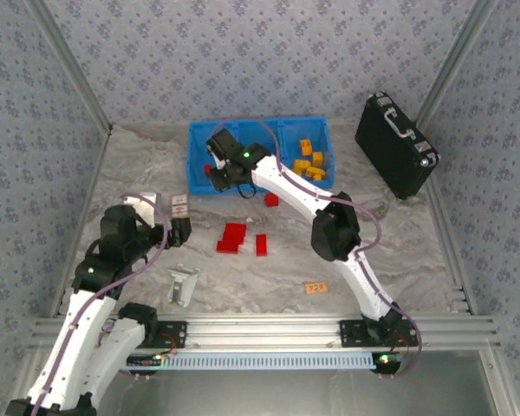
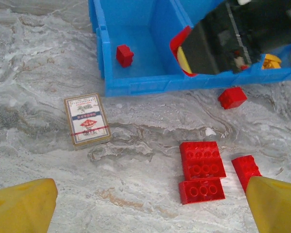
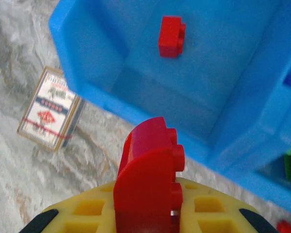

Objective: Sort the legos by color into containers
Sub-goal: Place the lego in the container, then pick up the lego from the center of the table.

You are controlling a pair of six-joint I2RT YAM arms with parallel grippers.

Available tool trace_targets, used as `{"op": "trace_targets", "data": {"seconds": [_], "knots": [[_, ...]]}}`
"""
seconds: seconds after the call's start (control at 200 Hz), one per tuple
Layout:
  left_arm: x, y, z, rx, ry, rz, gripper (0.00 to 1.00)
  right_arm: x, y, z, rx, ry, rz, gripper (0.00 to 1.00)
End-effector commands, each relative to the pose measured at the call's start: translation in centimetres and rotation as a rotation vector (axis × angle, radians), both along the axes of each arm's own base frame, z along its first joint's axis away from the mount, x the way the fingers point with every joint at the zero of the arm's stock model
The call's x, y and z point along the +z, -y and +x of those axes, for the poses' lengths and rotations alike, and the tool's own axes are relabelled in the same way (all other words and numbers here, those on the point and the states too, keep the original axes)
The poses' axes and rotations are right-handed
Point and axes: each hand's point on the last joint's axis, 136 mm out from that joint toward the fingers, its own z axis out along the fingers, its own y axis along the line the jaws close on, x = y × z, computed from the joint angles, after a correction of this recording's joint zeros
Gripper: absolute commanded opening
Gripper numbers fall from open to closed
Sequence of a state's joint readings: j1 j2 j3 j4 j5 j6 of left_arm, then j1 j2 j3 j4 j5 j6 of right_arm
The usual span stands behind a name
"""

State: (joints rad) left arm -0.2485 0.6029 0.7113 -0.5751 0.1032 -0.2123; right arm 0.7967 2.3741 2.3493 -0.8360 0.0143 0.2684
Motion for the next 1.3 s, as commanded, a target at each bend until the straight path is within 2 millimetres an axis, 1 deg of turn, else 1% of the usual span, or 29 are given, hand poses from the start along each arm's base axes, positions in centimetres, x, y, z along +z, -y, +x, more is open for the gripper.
{"op": "trace_targets", "data": {"seconds": [0.0, 0.115, 0.225, 0.335, 0.445, 0.53, 0.645, 0.745, 0.81, 0.905, 1.0, 1.065, 1.155, 1.295], "knots": [[1.1, 0.4, 0.3, -0.001, 0.038, -0.062, 1.0, 0.1, 0.1, 2.0, 0.003, 0.015, 0.009, 0.23], [0.9, 0.6, 0.2, -0.009, 0.022, -0.068, 1.0, -0.8, -0.3, 4.0, -0.019, 0.036, 0.04, 0.23], [0.5, 0.4, 0.2, 0.0, 0.01, -0.054, 1.0, -1.8, 0.0, 5.4, -0.043, 0.042, 0.055, 0.24], [0.4, 0.5, 0.2, -0.004, 0.004, -0.053, 1.0, -2.4, 0.0, 6.5, -0.054, 0.042, 0.077, 0.3], [0.3, 0.7, 0.3, -0.012, -0.008, -0.055, 1.0, -2.7, -0.2, 6.9, -0.059, 0.04, 0.095, 0.39], [0.4, 0.8, 0.3, -0.015, -0.012, -0.06, 1.0, -2.8, -0.1, 6.9, -0.06, 0.037, 0.097, 0.44], [0.2, 0.9, 0.2, -0.016, -0.023, -0.068, 1.0, -2.5, -0.1, 6.9, -0.058, 0.04, 0.101, 0.45], [0.0, 1.1, 0.2, -0.019, -0.039, -0.089, 1.0, -1.5, -0.2, 6.9, -0.05, 0.057, 0.111, 0.45], [-0.5, 1.1, 0.3, -0.002, -0.061, -0.105, 1.0, -0.6, -0.2, 6.7, -0.04, 0.071, 0.116, 0.45], [-1.1, 1.2, 0.4, 0.013, -0.085, -0.123, 1.0, 1.2, 0.2, 6.4, -0.026, 0.094, 0.121, 0.45], [-1.4, 1.4, 0.5, 0.021, -0.092, -0.134, 1.0, 3.5, 1.0, 5.5, -0.01, 0.12, 0.12, 0.46], [-1.8, 2.0, 0.6, 0.005, -0.099, -0.112, 1.0, 4.9, 2.1, 4.9, -0.007, 0.134, 0.116, 0.47], [-2.5, 3.1, 1.0, -0.016, -0.104, -0.021, 1.0, 6.7, 4.1, 3.9, -0.016, 0.16, 0.109, 0.49], [-3.2, 6.2, 2.7, -0.057, -0.109, 0.058, 1.0, 8.4, 8.1, 2.4, -0.054, 0.183, 0.08, 0.52]]}}
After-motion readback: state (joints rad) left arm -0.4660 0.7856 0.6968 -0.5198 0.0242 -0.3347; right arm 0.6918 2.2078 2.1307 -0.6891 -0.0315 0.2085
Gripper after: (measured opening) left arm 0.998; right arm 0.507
